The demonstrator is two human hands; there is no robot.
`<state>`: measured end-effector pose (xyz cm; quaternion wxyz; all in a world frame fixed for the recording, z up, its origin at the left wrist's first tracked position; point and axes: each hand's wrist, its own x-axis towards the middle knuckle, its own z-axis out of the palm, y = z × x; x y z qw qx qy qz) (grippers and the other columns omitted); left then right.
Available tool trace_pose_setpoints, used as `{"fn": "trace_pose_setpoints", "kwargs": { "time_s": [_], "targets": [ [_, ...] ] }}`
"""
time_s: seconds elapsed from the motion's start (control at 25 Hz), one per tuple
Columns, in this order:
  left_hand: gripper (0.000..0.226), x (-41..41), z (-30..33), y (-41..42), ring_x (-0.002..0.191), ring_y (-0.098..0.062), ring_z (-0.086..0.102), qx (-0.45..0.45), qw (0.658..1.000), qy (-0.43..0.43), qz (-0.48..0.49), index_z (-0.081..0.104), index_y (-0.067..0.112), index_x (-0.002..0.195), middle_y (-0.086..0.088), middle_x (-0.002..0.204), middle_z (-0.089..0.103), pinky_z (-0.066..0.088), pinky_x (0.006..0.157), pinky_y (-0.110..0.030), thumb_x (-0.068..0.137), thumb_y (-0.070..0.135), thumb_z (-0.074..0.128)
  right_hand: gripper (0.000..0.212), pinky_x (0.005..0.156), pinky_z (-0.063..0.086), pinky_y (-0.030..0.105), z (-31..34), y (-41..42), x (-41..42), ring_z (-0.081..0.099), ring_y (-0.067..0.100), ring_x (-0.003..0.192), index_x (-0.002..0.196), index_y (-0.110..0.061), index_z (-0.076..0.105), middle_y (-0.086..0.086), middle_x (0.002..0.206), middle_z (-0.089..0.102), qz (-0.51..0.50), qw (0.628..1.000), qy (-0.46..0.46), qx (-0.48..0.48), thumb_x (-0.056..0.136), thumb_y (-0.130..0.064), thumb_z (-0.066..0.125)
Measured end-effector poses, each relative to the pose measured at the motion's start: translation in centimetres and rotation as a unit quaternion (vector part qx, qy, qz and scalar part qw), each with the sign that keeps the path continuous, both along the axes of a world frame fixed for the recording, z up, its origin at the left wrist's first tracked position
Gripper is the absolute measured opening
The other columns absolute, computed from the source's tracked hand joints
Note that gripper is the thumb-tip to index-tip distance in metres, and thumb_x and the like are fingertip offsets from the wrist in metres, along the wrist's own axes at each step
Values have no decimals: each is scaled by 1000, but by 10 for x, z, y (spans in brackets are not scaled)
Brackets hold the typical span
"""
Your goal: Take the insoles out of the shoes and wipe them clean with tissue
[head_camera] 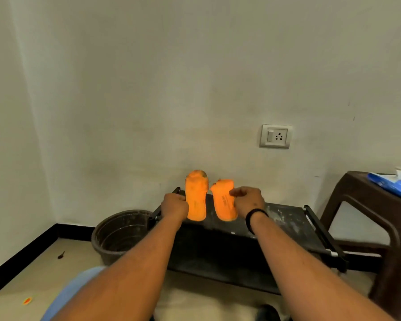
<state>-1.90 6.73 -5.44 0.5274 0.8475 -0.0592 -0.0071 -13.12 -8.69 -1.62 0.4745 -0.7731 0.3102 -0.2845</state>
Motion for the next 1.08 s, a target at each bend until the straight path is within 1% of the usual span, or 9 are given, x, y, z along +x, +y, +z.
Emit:
{"fn": "trace_pose_setpoints", "kwargs": {
  "time_s": [0.12, 0.24, 0.36, 0.48, 0.56, 0.6, 0.76, 0.88, 1.08],
  "targets": [
    [14, 28, -26, -11, 88, -34, 70, 75, 997, 29, -1, 67, -2, 93, -21, 101, 72, 58, 69, -37, 90, 5, 56, 41, 96, 52, 34, -51, -21, 14, 65, 27, 107, 78, -22, 73, 8, 106, 72, -11, 999, 48, 18, 78, 11, 49],
    [10, 43, -27, -19, 62, -26, 65, 137, 989, 46, -24, 56, 4, 78, -18, 86, 69, 49, 43, -26, 86, 0, 60, 29, 85, 56, 33, -72, -35, 21, 67, 26, 96, 86, -10, 77, 10, 99, 72, 4, 995, 97, 7, 81, 5, 53],
    [4, 59, -26, -27, 57, -25, 65, 135, 987, 78, -47, 62, -1, 86, -18, 81, 68, 55, 47, -28, 86, -3, 64, 18, 69, 60, 41, -74, -47, 33, 70, 28, 72, 82, 4, 74, 20, 84, 72, 32, 990, 131, -30, 79, -5, 59],
    [9, 71, -25, -28, 57, -23, 65, 142, 982, 111, -52, 65, -2, 80, -17, 75, 68, 58, 49, -30, 88, -5, 68, 11, 58, 60, 30, -78, -53, 43, 62, 16, 50, 76, 2, 75, 15, 69, 72, 52, 986, 158, -10, 80, 1, 64],
    [4, 76, -24, -25, 64, -24, 66, 139, 982, 121, -48, 70, -4, 91, -19, 86, 71, 59, 53, -31, 87, -6, 70, 14, 54, 55, 24, -80, -51, 47, 62, 13, 49, 73, -5, 73, 10, 68, 71, 60, 986, 156, 5, 83, 2, 66],
    [10, 79, -23, -24, 65, -23, 66, 142, 981, 122, -48, 71, -4, 97, -20, 89, 71, 59, 54, -30, 87, -6, 71, 17, 54, 55, 23, -81, -50, 50, 62, 13, 48, 72, -6, 72, 10, 68, 71, 62, 987, 150, 5, 83, 4, 65],
    [22, 84, -22, -20, 60, -19, 63, 148, 980, 120, -58, 72, 0, 107, -14, 82, 68, 54, 44, -25, 86, -4, 74, 18, 49, 54, 24, -84, -46, 56, 64, 13, 50, 75, -8, 72, 12, 71, 72, 69, 988, 141, 2, 82, 8, 65],
    [25, 83, -17, -13, 59, -18, 63, 159, 979, 118, -57, 71, 2, 110, -13, 86, 70, 52, 43, -23, 86, -2, 74, 15, 45, 50, 19, -85, -39, 60, 66, 12, 53, 82, -8, 74, 10, 73, 72, 77, 989, 127, -9, 81, 6, 69],
    [20, 85, -23, -12, 56, -16, 61, 175, 978, 100, -53, 73, 3, 108, -10, 80, 69, 53, 45, -21, 89, 1, 72, 17, 59, 56, 21, -82, -34, 60, 67, 12, 57, 84, -12, 75, 6, 79, 73, 96, 984, 140, -43, 83, 4, 70]
  ]
}}
